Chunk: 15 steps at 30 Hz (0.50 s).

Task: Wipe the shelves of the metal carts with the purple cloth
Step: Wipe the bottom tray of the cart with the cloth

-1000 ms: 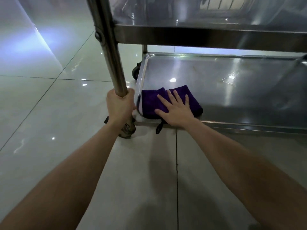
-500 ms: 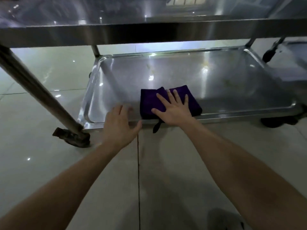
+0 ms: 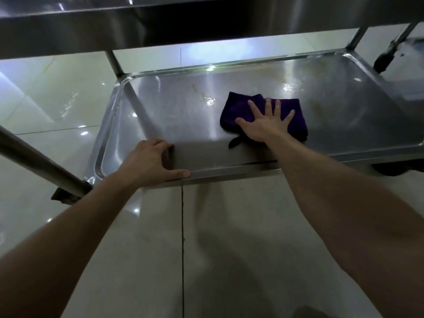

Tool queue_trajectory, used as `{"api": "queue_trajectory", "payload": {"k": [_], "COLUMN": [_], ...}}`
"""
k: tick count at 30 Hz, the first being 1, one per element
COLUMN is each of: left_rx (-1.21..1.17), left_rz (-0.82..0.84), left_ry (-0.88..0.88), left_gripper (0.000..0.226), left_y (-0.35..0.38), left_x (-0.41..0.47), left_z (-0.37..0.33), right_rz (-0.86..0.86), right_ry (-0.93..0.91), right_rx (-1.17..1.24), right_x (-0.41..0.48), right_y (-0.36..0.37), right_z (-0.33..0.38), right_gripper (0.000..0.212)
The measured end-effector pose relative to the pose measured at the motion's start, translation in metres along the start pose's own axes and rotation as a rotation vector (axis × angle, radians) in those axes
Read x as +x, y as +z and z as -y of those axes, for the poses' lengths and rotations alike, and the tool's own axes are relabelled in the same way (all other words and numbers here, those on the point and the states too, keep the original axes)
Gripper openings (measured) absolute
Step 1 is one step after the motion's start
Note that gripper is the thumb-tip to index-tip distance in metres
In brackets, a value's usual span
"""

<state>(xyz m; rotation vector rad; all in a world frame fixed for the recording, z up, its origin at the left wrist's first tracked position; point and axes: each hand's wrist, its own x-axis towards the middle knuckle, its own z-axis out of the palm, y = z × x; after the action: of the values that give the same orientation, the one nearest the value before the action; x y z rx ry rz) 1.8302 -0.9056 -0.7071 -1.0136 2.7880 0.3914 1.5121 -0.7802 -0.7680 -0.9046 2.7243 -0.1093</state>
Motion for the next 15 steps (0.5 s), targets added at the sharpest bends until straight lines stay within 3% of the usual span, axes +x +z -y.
{"api": "queue_trajectory", "payload": {"k": [3,8,15], "left_rx": [0.028,0.070,0.066], "left_rz": [0.014,0.004,0.037], "left_ry": [0.009,0.008,0.013], "left_gripper": [0.131,0.127,0.122], "left_y": [0.007,0.009,0.000], "left_x": [0.001,0.008,0.009], "left_z": [0.004,0.015,0.010], "right_rz": [-0.034,-0.015,0.136], "right_ry": [-0.010,-0.279,-0.579], "right_rx": [-0.037,-0.100,-0.200], "right_x": [0.003,-0.020,-0.053], "right_y": [0.007,0.026,0.015], "right_z": [0.038,0.092,0.038], "right_gripper": [0.093,0.090,0.086]}}
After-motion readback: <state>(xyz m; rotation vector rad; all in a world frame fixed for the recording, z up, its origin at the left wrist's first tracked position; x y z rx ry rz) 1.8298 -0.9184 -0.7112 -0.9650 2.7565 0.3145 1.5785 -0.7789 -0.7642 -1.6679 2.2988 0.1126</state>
